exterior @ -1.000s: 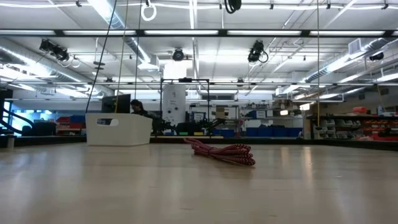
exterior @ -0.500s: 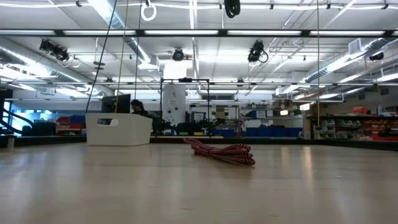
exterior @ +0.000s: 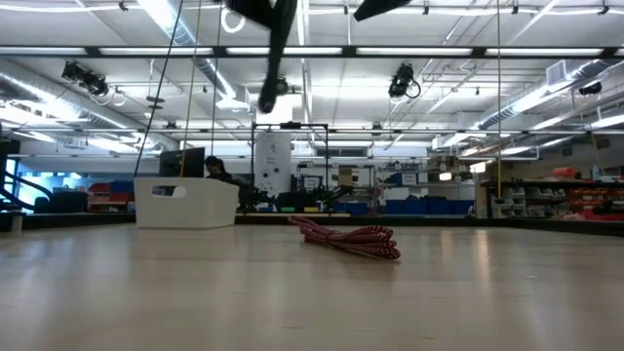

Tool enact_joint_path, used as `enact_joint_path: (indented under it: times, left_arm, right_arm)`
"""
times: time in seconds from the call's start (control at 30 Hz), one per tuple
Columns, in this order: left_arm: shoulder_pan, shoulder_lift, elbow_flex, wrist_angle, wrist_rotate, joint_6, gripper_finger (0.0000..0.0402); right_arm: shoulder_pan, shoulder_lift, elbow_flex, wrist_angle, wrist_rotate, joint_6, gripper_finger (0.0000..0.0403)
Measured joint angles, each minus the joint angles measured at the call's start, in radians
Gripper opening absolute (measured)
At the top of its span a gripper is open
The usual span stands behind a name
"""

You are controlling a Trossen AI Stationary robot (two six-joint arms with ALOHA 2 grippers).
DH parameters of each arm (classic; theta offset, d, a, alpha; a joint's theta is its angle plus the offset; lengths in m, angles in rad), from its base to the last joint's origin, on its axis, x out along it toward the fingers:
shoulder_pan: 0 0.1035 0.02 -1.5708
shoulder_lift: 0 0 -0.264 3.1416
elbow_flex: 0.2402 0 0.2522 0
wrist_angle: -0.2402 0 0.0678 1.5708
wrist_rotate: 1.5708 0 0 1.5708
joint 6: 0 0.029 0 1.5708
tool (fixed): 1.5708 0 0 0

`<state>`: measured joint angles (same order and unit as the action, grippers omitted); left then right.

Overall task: Pick and place USB-C Cables
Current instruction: Put the green charger cable into the white bin

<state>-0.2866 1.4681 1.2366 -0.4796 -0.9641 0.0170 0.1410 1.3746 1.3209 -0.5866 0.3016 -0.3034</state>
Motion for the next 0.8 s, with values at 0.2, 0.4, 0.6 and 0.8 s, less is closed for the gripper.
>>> enact_joint_path:
  times: [0.2, 0.4, 0.6, 0.8]
  left_arm:
    - [0.158, -0.001, 0.000, -0.317, 0.030, -0.244, 0.0021]
    - [0.343, -0.002, 0.000, -0.392, 0.141, -0.351, 0.0024]
    - [0.543, -0.002, 0.000, -0.396, 0.336, -0.401, 0.0033]
    - [0.716, -0.002, 0.000, -0.406, 0.478, -0.404, 0.0024]
  right_arm:
    - [-0.013, 0.000, 0.000, -0.008, -0.062, 0.055, 0.0107]
    - [-0.013, 0.000, 0.000, -0.019, -0.069, 0.065, 0.0107]
    - [-0.013, 0.000, 0.000, -0.058, -0.114, 0.095, 0.0107]
    - [-0.011, 0.000, 0.000, -0.102, -0.171, 0.129, 0.0107]
